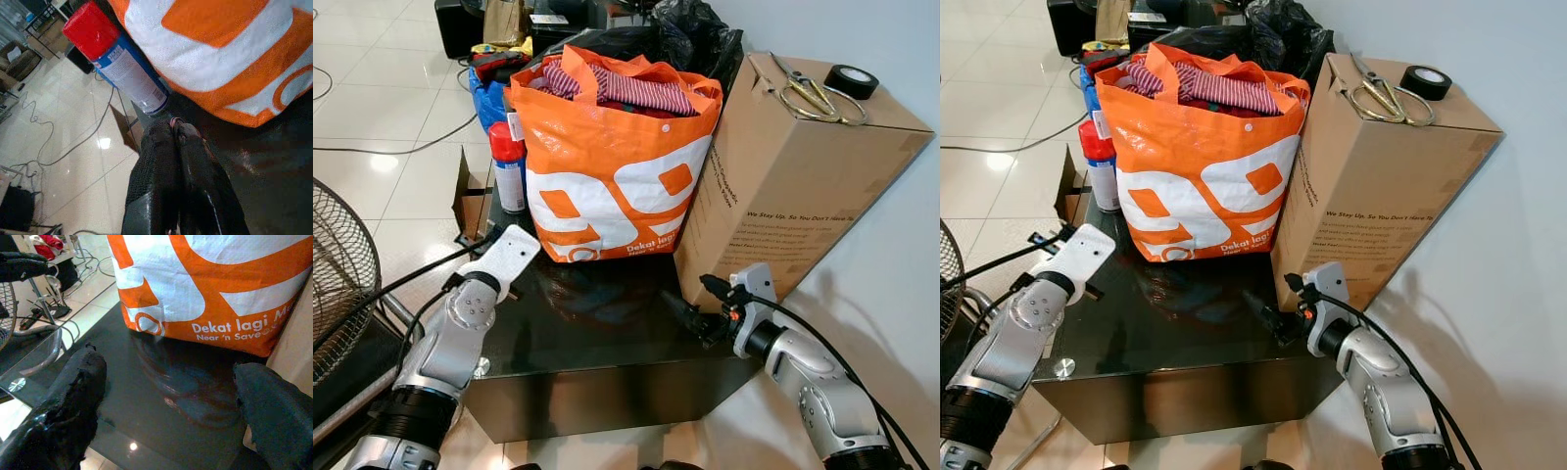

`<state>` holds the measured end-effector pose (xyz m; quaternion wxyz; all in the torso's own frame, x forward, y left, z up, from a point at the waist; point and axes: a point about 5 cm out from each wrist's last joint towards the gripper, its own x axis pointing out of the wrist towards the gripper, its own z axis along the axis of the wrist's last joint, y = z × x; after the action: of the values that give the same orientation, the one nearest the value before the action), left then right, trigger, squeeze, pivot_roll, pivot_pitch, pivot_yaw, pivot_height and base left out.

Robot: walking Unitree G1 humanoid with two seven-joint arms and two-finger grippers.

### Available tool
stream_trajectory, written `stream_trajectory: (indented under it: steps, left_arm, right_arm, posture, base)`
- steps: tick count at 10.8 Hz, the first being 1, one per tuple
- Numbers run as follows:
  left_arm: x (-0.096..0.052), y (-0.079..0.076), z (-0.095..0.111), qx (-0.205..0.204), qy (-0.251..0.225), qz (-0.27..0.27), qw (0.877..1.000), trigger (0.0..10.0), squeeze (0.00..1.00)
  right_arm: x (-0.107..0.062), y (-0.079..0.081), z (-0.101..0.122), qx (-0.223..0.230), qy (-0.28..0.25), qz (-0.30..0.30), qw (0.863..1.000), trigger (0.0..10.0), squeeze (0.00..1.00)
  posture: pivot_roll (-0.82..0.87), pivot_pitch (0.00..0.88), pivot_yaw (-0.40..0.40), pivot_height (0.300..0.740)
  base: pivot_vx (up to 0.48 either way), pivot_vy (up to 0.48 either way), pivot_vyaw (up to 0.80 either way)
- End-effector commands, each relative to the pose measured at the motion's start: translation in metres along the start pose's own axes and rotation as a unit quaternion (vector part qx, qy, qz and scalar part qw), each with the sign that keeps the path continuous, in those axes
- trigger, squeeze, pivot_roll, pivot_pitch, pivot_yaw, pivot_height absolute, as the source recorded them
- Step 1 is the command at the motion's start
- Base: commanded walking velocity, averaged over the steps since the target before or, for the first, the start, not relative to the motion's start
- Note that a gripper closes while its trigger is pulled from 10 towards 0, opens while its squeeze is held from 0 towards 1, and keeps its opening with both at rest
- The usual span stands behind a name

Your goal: Hang keys on a hook

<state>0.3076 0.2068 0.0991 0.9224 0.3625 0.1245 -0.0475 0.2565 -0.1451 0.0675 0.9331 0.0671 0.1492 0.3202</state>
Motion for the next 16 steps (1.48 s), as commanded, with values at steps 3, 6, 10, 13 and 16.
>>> stream_trajectory:
  steps: [3, 6, 10, 13, 16]
  left_arm:
    - [-0.005, -0.003, 0.024, -0.233, -0.08, -0.044, 0.968, 0.0, 0.0]
    - [-0.02, -0.008, 0.032, -0.24, -0.097, -0.048, 0.965, 10.0, 0.0]
    - [-0.024, -0.011, 0.026, -0.197, -0.096, -0.022, 0.975, 10.0, 0.0]
    - [-0.024, -0.009, 0.03, -0.193, -0.099, -0.004, 0.976, 10.0, 0.0]
    - [-0.021, -0.009, 0.029, -0.19, -0.098, -0.001, 0.977, 10.0, 0.0]
  right_arm:
    - [-0.006, -0.005, 0.011, -0.012, -0.023, -0.04, 0.999, 10.0, 0.0]
    - [-0.01, 0.005, 0.01, -0.054, -0.016, -0.113, 0.992, 10.0, 0.0]
    - [-0.008, -0.008, 0.016, -0.043, -0.029, -0.225, 0.973, 10.0, 0.0]
    - [-0.003, -0.008, 0.019, -0.037, -0.039, -0.243, 0.968, 10.0, 0.0]
    - [-0.002, -0.01, 0.018, -0.037, -0.039, -0.253, 0.966, 10.0, 0.0]
  posture:
    - [-0.05, 0.0, -0.103, 0.74]
    - [-0.04, 0.0, -0.107, 0.74]
    - [-0.05, 0.0, -0.067, 0.74]
    - [-0.03, 0.0, -0.091, 0.74]
    - [-0.04, 0.0, -0.082, 0.74]
  base:
    - [0.0, 0.0, 0.0]
    - [0.0, 0.0, 0.0]
    - [0.0, 0.0, 0.0]
    - [-0.084, 0.0, 0.0]
    - [-0.271, 0.0, 0.0]
